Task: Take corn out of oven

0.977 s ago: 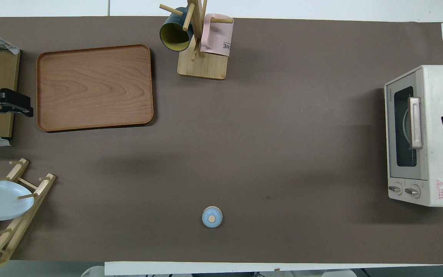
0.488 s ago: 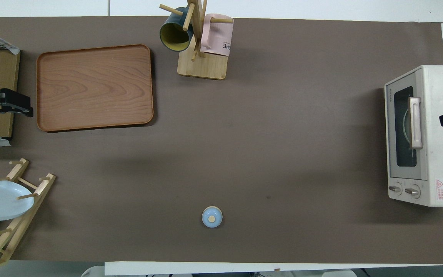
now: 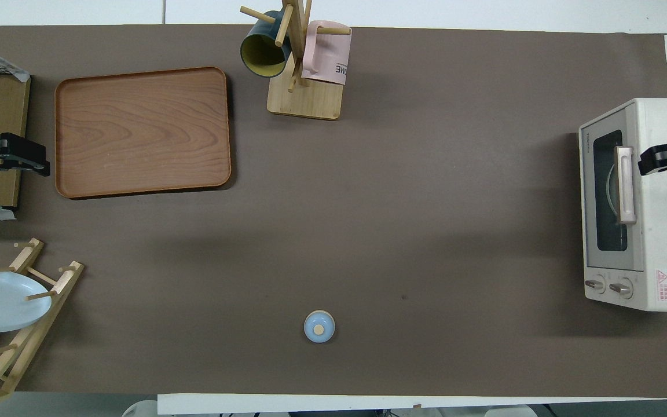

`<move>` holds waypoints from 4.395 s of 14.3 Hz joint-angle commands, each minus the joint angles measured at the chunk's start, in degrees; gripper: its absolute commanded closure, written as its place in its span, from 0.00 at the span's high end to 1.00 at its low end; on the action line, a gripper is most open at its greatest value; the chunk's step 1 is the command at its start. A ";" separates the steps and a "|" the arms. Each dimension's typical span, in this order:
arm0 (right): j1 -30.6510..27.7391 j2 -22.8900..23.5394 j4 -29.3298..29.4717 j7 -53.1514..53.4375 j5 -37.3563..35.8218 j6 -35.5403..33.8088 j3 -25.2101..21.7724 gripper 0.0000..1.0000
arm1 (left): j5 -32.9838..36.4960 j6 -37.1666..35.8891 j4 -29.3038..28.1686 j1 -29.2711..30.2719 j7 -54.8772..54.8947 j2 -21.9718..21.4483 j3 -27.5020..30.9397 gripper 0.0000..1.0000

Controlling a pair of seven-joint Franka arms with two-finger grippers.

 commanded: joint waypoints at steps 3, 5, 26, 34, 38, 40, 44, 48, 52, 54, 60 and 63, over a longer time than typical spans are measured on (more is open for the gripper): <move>-1.03 0.02 -7.45 1.34 -4.29 5.79 0.11 0.00 | 0.11 -0.68 0.46 0.90 0.57 0.12 -0.63 1.00; -1.38 0.11 -8.67 1.53 -5.95 6.23 0.11 0.00 | 0.02 -0.07 0.46 0.81 0.66 0.21 -0.72 1.00; 16.11 11.80 -9.85 26.48 4.06 21.04 0.64 0.09 | -0.06 -0.86 0.55 0.90 8.13 -2.17 -0.72 1.00; 4.35 7.06 -16.40 19.23 3.70 20.89 0.02 0.64 | -0.06 -0.77 0.55 0.90 8.13 -2.17 -0.72 1.00; 3.81 6.71 -18.51 17.26 3.70 22.31 0.02 0.61 | -0.06 -0.77 0.55 0.90 8.13 -2.17 -0.72 1.00; 3.81 6.18 -19.23 12.20 2.66 23.19 -0.06 0.28 | -0.06 -0.77 0.55 0.90 8.13 -2.17 -0.72 1.00; 4.25 6.09 -19.31 9.09 -2.18 23.20 -0.06 0.14 | -0.06 -0.77 0.55 0.90 8.13 -2.17 -0.72 1.00; 9.57 7.58 -14.87 10.04 -5.08 18.57 0.55 0.00 | -0.06 -0.77 0.55 0.90 8.13 -2.25 -0.72 1.00; 26.00 15.73 7.17 29.69 -2.29 2.92 0.73 0.00 | -0.06 -0.77 0.55 0.90 8.13 -2.17 -0.72 1.00; 32.61 23.10 18.34 41.37 2.98 -0.61 0.73 0.00 | -0.06 -0.77 0.55 0.90 8.13 -2.17 -0.72 1.00; 42.12 44.93 39.13 65.40 5.81 7.60 5.65 0.00 | -0.06 -0.77 0.55 0.90 8.13 -2.17 -0.72 1.00; 42.75 47.22 39.48 68.77 7.56 12.73 6.26 0.22 | -0.06 -0.77 0.55 0.90 8.13 -2.17 -0.72 1.00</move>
